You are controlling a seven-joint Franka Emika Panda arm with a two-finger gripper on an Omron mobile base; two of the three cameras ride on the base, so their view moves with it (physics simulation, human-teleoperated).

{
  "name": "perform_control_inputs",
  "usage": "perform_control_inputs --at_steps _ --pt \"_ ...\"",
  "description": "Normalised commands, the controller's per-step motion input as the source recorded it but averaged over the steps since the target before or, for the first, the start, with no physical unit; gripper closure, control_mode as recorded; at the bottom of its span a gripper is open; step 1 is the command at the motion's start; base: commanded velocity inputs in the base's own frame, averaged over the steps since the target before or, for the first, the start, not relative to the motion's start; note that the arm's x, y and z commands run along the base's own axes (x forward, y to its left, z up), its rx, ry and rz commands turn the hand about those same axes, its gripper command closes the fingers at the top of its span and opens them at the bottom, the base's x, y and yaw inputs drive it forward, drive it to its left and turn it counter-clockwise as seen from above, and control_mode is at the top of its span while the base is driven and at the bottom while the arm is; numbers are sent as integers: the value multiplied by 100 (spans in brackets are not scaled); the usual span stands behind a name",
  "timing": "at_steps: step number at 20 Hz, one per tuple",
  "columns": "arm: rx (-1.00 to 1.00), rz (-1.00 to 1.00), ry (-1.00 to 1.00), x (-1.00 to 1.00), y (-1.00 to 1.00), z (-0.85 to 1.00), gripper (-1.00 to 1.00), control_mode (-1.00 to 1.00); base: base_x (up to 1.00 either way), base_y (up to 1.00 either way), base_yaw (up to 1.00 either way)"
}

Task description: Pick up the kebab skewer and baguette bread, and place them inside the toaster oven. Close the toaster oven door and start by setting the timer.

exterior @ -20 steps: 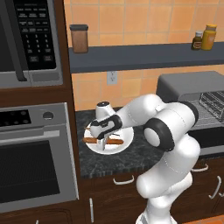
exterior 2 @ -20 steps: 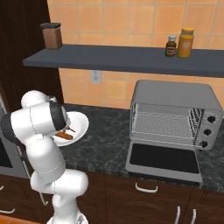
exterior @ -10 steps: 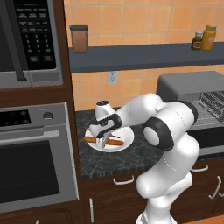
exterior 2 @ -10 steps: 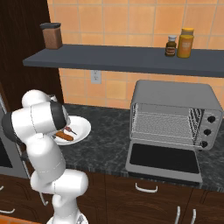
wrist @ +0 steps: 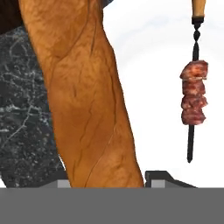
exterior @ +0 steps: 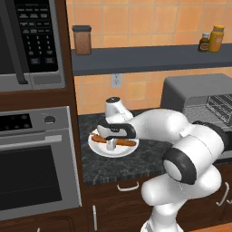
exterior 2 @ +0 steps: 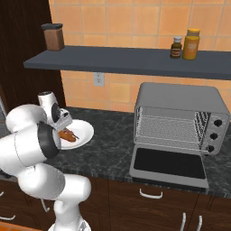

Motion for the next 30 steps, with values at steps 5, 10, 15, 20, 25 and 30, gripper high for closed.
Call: perform_control_inputs --at_steps 5,10,15,20,25,30 --pt "0 0 0 -46 -47 78 100 -100 0 0 0" --pt "0 0 0 -42 -58 54 100 -100 0 0 0" --pt "0 0 0 -26 -68 34 100 -100 0 0 0" --pt "0 4 0 -8 -79 20 100 -100 0 0 0" --pt "0 12 0 -1 -85 4 100 -100 0 0 0" --pt "0 13 -1 0 -77 0 100 -100 0 0 0"
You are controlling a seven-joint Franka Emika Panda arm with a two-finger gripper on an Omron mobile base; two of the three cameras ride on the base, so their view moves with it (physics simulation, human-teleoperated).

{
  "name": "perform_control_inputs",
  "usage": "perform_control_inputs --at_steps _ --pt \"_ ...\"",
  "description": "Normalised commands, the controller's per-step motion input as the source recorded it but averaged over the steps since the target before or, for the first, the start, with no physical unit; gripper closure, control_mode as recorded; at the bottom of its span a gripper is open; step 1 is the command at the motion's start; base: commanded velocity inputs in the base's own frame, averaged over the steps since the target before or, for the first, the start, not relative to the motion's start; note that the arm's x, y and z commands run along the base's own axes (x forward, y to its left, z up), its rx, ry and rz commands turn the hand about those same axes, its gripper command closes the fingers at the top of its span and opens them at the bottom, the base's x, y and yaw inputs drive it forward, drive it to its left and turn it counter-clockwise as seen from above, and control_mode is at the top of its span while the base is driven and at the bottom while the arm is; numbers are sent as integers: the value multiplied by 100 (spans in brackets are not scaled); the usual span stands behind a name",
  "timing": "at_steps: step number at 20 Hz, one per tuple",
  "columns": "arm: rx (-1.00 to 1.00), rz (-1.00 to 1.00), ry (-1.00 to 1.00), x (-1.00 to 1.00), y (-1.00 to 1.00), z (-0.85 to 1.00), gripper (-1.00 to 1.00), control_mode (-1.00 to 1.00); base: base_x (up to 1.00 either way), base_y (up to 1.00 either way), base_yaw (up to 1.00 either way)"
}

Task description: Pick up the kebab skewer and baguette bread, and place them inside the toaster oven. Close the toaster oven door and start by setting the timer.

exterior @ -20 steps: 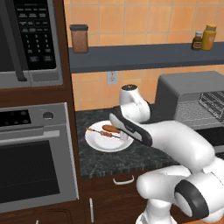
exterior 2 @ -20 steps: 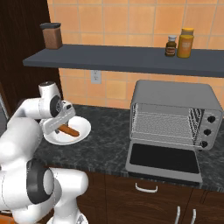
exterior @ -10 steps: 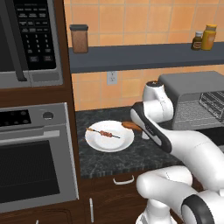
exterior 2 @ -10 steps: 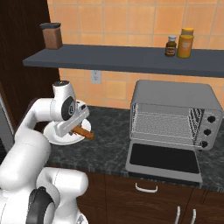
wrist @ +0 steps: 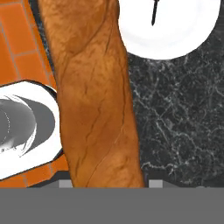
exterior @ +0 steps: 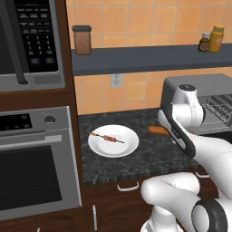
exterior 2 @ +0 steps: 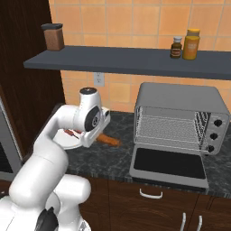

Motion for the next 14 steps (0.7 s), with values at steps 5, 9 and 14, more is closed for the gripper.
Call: perform_control_inputs --at_steps 5,9,14 --pt "0 11 -1 19 -89 0 100 -100 0 0 0" --pt "0 12 0 35 -99 4 100 -100 0 0 0" --pt "0 11 0 31 -93 0 100 -100 0 0 0"
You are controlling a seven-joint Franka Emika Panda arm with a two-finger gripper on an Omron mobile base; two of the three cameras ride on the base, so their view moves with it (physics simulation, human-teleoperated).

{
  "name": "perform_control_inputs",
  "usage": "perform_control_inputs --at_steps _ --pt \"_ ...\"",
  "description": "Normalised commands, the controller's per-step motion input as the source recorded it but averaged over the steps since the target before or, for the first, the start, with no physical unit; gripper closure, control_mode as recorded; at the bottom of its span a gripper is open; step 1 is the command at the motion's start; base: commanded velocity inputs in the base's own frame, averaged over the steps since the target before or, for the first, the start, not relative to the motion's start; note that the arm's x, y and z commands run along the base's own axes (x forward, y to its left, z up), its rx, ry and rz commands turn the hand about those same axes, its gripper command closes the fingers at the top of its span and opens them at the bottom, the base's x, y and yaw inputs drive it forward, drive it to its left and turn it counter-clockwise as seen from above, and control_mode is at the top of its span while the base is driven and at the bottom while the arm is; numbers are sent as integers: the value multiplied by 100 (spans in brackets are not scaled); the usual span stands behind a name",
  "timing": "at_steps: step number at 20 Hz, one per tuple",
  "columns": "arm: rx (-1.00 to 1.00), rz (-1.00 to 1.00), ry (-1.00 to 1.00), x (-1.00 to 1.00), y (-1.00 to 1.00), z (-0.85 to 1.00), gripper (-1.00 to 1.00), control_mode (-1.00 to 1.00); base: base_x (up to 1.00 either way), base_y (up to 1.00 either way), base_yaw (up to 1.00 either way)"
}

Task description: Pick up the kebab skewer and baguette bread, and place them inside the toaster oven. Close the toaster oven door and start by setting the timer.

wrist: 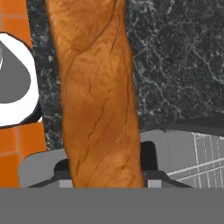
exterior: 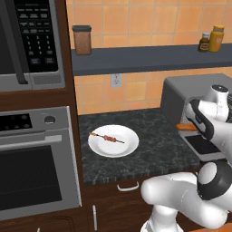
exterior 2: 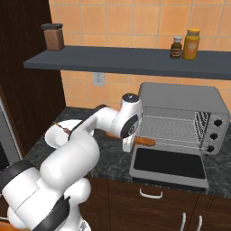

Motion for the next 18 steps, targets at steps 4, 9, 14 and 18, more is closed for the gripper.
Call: perform_control_inputs --at_steps 4,9,14,18 --pt "0 7 -2 14 -77 0 100 -100 0 0 0" --pt "0 3 -9 1 -67 0 100 -100 0 0 0" --pt "-3 0 -21 16 -60 7 100 -100 0 0 0" --pt "0 5 -11 46 -49 1 100 -100 0 0 0"
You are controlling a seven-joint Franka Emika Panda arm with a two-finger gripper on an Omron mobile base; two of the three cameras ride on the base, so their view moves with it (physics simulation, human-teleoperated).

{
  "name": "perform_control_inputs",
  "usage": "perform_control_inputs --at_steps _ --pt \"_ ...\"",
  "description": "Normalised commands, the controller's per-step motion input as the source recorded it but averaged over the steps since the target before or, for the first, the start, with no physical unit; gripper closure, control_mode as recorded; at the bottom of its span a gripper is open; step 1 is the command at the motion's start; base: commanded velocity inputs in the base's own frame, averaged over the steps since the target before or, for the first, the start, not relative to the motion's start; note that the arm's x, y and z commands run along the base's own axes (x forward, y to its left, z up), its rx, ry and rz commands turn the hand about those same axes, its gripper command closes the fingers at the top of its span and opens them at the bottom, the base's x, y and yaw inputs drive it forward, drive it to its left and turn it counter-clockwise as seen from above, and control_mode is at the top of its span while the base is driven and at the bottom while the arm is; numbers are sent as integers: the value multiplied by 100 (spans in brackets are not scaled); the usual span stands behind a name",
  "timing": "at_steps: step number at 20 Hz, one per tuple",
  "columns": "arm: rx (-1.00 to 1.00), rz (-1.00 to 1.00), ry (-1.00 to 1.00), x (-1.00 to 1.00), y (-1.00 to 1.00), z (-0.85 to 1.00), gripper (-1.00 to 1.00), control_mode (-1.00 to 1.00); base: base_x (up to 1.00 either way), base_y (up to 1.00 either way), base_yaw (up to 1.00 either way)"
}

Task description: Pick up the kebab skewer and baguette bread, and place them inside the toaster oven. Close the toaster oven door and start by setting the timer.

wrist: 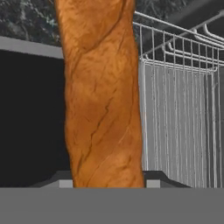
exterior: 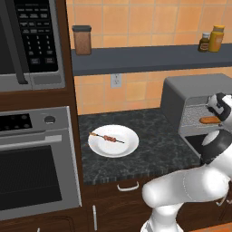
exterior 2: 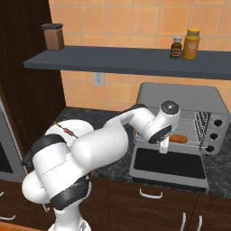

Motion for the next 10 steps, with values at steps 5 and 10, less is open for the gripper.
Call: perform_control_inputs --at_steps 5,10 --pt "0 2 -2 61 -47 23 100 -100 0 0 0" --pt "-2 1 -3 13 -23 10 100 -100 0 0 0"
